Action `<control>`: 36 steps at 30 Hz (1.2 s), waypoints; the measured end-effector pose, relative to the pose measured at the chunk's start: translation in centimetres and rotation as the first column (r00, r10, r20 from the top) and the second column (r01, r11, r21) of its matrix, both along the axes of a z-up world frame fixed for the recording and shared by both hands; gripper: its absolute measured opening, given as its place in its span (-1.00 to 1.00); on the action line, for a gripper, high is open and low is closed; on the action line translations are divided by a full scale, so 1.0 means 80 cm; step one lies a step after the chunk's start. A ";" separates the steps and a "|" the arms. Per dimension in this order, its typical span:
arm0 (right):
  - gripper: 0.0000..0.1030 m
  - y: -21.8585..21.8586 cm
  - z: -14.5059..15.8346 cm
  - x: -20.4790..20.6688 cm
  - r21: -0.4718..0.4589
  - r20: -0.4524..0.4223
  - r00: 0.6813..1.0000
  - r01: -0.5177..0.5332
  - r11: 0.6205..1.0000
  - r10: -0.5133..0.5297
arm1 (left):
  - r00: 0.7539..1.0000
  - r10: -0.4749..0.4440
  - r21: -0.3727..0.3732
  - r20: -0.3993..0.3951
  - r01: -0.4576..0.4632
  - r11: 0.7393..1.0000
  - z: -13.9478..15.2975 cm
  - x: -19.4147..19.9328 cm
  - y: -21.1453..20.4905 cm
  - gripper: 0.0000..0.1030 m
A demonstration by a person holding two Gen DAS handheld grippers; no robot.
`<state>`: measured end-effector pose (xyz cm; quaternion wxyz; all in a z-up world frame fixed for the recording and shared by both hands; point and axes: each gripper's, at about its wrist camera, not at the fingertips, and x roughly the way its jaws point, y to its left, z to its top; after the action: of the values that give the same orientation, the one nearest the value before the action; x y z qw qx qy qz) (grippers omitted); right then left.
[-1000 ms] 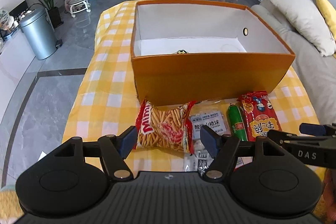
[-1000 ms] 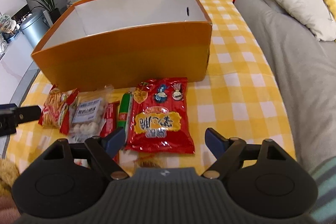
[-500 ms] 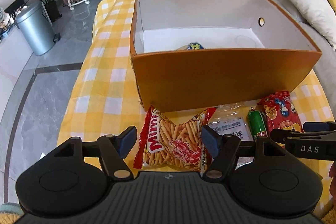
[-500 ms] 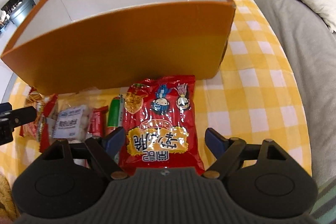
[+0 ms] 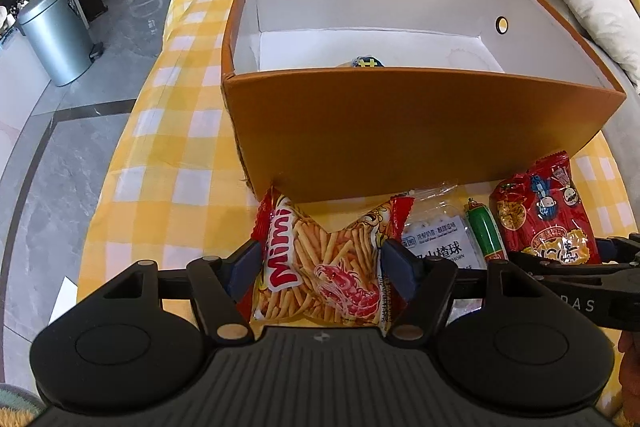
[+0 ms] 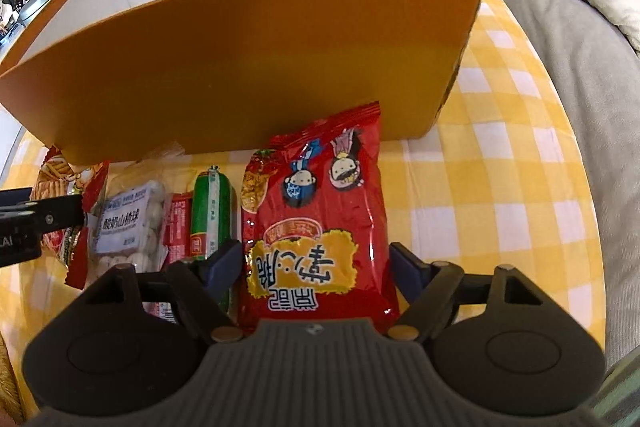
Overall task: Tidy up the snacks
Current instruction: 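Grasp the red Mimi bag with the left tool while the right tool grasps the red spicy bag, then lift both red bags over the orange box and open both tools to drop them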
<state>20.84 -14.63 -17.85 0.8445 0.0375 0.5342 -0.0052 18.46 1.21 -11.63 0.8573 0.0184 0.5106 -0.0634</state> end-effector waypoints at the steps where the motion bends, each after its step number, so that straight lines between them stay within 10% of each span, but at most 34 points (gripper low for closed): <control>1: 0.44 0.001 0.000 0.000 -0.002 0.000 1.000 -0.004 1.000 0.004 | 1.000 0.001 -0.003 -0.002 -0.001 1.000 0.000 0.001 0.000 0.55; 20: 0.04 0.019 0.027 -0.005 -0.040 0.014 0.998 -0.054 0.998 0.055 | 1.000 0.007 -0.003 -0.003 -0.007 1.000 0.004 0.001 -0.005 0.06; 22: -0.35 0.022 0.036 -0.007 -0.050 0.014 0.999 -0.049 0.998 0.049 | 1.000 0.011 -0.001 -0.003 -0.011 1.000 0.008 -0.002 -0.004 0.03; 36: -0.50 0.019 0.106 -0.046 -0.037 0.082 0.996 -0.030 0.999 0.033 | 0.994 -0.005 -0.003 0.113 0.005 1.000 0.080 -0.059 -0.009 0.03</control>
<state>17.17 -13.14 -9.40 0.8663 0.0140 0.4993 0.0000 13.73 0.51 -5.24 0.8847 0.0218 0.4610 -0.0652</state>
